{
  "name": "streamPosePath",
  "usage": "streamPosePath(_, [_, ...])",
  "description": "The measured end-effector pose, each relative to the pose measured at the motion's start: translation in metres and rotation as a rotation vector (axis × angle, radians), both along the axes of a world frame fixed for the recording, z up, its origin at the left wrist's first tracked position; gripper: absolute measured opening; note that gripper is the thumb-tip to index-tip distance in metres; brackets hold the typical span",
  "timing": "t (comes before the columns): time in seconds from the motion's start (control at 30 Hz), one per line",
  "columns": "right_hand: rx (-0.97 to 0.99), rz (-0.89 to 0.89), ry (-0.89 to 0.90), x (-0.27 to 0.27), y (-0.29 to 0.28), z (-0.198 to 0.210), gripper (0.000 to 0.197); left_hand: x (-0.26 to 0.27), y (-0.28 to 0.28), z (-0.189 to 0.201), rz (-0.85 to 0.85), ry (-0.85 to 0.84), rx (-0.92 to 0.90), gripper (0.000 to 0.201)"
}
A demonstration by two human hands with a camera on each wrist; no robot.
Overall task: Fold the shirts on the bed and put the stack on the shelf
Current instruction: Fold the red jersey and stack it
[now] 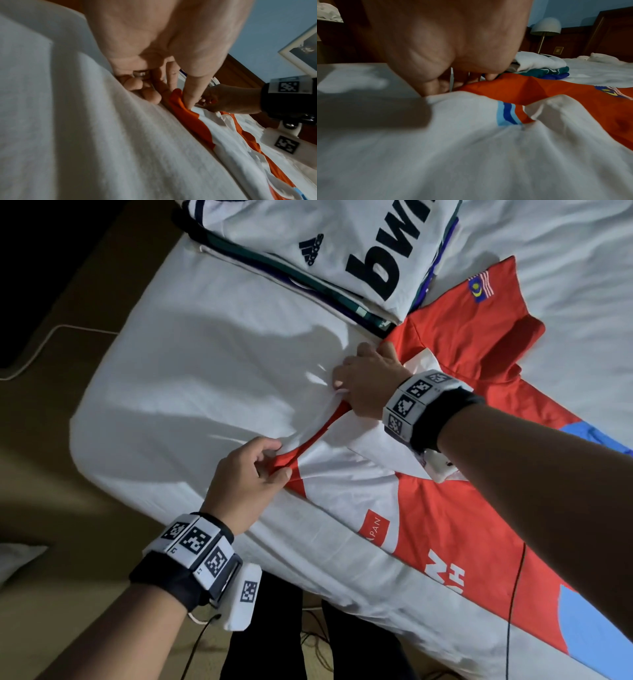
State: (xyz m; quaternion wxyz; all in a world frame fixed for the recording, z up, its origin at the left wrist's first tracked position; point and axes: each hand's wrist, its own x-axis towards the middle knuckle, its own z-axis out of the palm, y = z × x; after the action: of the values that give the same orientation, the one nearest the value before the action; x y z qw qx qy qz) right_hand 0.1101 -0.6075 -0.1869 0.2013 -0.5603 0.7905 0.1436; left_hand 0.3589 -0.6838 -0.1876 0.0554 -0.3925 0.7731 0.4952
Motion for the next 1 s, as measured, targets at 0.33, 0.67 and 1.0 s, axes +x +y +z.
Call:
streamPosePath(0.33, [-0.509, -0.087, -0.044, -0.003, 0.018, -0.011, 0.019, 0.004, 0.010, 0.006, 0.089, -0.053, -0.083, 0.037])
streamPosePath(0.67, [-0.250, -0.077, -0.134, 0.009, 0.046, 0.006, 0.032, 0.012, 0.007, -0.002, 0.040, -0.002, -0.155, 0.013])
streamPosePath(1.0, [-0.577, -0.243, 0.006, 0.009, 0.074, -0.007, 0.026, 0.009, 0.014, 0.002, -0.059, -0.162, -0.349, 0.035])
